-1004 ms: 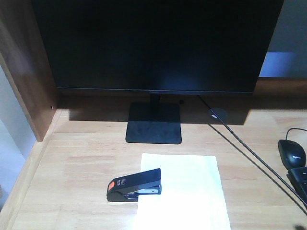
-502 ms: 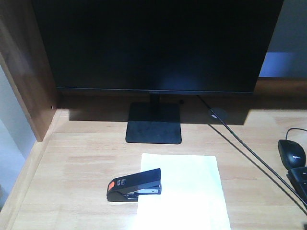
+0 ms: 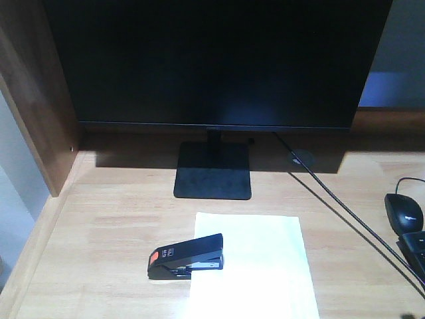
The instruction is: Grab stapler and paper to desk for stapling
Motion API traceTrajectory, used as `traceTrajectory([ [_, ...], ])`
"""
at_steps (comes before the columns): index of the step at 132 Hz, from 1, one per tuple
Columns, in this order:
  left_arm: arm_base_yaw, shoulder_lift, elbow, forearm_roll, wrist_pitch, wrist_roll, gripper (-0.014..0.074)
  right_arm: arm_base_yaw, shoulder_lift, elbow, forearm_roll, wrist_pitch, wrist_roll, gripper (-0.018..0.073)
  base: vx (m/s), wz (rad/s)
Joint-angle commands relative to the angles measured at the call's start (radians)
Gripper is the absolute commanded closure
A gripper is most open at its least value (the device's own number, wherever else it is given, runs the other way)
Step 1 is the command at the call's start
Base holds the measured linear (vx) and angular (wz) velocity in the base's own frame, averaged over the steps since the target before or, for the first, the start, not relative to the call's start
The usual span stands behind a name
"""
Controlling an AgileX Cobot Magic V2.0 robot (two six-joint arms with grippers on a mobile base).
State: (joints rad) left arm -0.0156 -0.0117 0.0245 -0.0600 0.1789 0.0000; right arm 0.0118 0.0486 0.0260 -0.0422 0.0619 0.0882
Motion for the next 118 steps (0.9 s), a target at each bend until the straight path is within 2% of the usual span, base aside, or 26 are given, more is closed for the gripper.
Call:
traceTrajectory([
  [1,0.001,-0.016,0.01,-0.01,-0.073,-0.008,0.0603,-0.006,-0.066,0.006,-0.007,-0.016,-0.01,0.0565,0.0,0.0],
  [118,0.001,-0.016,0.01,-0.01,-0.071,-0.008,0.0603,-0.002,-0.069,0.006,-0.023,0.006,-0.018,0.0565,0.0,0.0],
])
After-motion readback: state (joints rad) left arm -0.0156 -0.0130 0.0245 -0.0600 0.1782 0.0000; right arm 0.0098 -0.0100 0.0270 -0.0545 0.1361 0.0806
